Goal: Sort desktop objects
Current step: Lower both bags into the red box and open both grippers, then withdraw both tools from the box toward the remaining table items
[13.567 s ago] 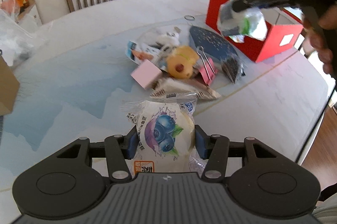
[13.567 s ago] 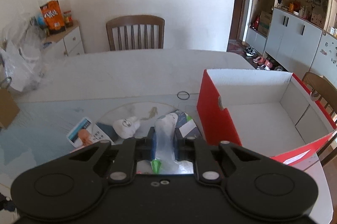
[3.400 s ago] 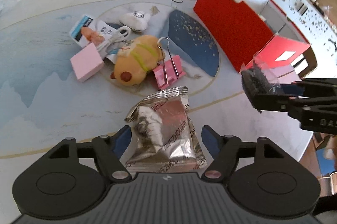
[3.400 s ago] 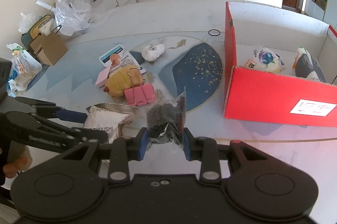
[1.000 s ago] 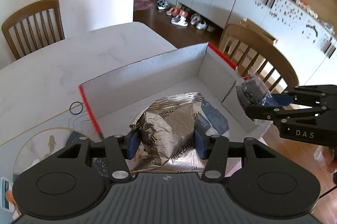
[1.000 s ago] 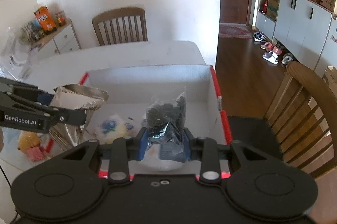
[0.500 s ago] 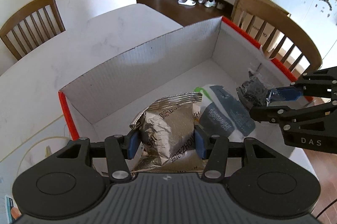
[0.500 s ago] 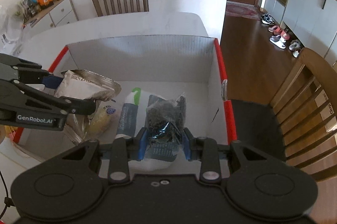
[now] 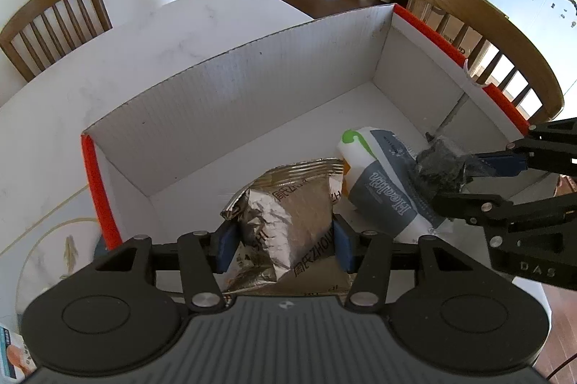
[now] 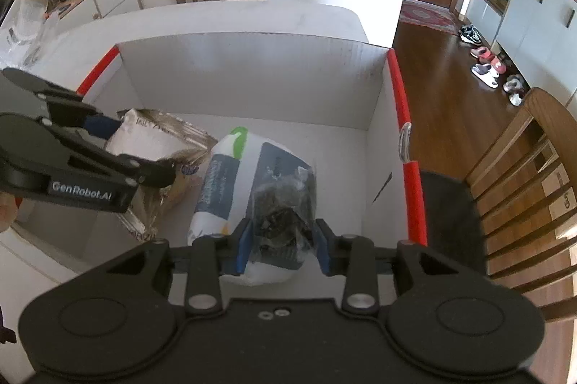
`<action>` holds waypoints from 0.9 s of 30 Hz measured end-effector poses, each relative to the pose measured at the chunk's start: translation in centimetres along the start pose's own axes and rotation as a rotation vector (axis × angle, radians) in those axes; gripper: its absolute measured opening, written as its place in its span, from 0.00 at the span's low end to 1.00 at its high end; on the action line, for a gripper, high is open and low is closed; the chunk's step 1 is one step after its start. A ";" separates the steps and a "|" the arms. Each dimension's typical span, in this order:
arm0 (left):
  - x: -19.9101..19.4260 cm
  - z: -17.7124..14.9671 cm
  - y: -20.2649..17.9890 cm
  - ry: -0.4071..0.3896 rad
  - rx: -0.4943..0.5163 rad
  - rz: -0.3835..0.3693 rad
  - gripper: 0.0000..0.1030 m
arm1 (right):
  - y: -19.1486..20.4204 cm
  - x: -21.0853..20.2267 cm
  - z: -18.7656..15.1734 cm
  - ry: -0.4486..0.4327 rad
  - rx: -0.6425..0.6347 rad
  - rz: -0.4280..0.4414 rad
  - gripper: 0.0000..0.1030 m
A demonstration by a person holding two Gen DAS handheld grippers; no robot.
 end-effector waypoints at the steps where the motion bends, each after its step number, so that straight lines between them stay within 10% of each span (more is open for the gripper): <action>1: 0.0 0.0 0.0 0.002 -0.003 -0.001 0.51 | 0.0 0.0 0.0 0.000 -0.005 0.000 0.36; 15: -1.5 -0.5 -0.9 -0.039 0.013 -0.024 0.74 | 0.0 -2.1 0.5 -0.057 -0.012 0.017 0.58; 27: -6.8 -1.2 0.2 -0.149 -0.049 -0.059 0.75 | 0.5 -5.1 0.9 -0.122 -0.004 0.062 0.62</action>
Point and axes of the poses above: each gripper's, at about its wrist camera, not at the fingertips, and x roughly the way its jaws point, y to its left, z to its top, the point moved 2 cm from there along x, roughly the way its jaws point, and after that the axes turned 6 degrees about -y, right-handed, at the moved point
